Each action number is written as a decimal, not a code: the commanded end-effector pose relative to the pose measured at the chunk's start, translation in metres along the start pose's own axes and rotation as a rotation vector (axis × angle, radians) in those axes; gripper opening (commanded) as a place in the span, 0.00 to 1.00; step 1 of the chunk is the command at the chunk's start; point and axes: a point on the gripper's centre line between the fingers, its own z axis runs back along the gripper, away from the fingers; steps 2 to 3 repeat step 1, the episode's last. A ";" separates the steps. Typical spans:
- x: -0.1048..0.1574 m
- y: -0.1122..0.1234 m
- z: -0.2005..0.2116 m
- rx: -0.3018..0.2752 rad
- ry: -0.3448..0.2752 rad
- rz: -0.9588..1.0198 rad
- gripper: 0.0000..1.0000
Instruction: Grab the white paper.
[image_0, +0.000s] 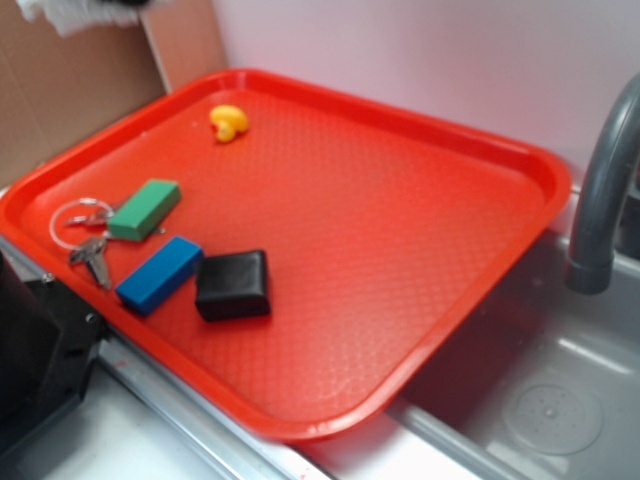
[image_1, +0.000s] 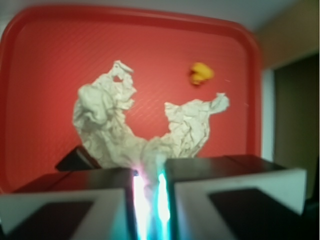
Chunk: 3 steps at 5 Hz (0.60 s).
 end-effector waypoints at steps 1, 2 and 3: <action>0.037 0.023 0.027 0.017 -0.068 0.379 0.00; 0.037 0.023 0.027 0.017 -0.068 0.379 0.00; 0.037 0.023 0.027 0.017 -0.068 0.379 0.00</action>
